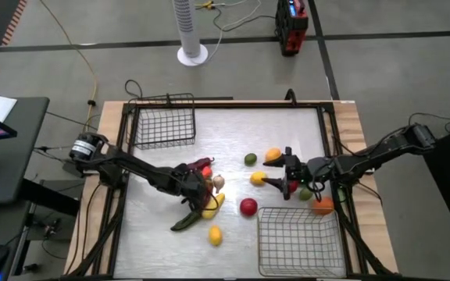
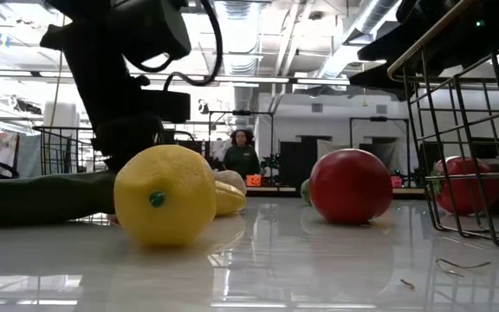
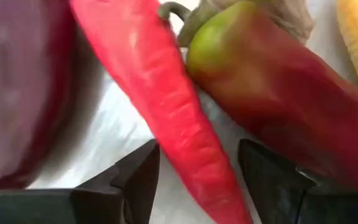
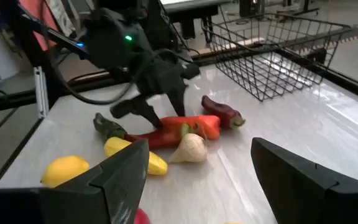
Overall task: Sort produce into baskets
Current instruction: Put the carrot into the black wire basket
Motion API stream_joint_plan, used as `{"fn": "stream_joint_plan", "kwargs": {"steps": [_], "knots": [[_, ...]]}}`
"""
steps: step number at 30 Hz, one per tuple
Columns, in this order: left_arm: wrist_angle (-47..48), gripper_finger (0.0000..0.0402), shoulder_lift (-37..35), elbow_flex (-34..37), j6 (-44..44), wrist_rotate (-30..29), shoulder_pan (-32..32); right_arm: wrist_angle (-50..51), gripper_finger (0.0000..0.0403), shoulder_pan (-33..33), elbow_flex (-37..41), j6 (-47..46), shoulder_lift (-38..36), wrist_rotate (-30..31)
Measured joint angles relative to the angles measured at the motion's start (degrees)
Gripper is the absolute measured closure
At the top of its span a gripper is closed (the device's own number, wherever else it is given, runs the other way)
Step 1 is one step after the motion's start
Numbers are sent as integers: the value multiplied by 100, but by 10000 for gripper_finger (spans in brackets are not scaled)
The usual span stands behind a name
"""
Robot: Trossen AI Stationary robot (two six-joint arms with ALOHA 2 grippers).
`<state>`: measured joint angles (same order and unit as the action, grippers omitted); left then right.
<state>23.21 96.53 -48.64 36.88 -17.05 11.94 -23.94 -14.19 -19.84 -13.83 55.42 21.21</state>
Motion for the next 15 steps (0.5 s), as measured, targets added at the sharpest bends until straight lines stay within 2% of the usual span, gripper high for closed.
{"fn": "stream_joint_plan", "kwargs": {"steps": [5, 8, 13, 15], "knots": [[-3, 206, -13, 26, -246, -114, -39, -33, 92, -7, 0, 18, 0, -2], [22, 244, -5, 26, -398, -286, -43, -42, 92, -7, 0, 18, 0, -2], [262, 330, -153, 45, -519, -582, -73, -35, 92, -28, 0, -32, 0, -3], [412, 332, -440, 48, -520, -647, -101, -27, 92, -42, 0, -65, 0, -4]]}}
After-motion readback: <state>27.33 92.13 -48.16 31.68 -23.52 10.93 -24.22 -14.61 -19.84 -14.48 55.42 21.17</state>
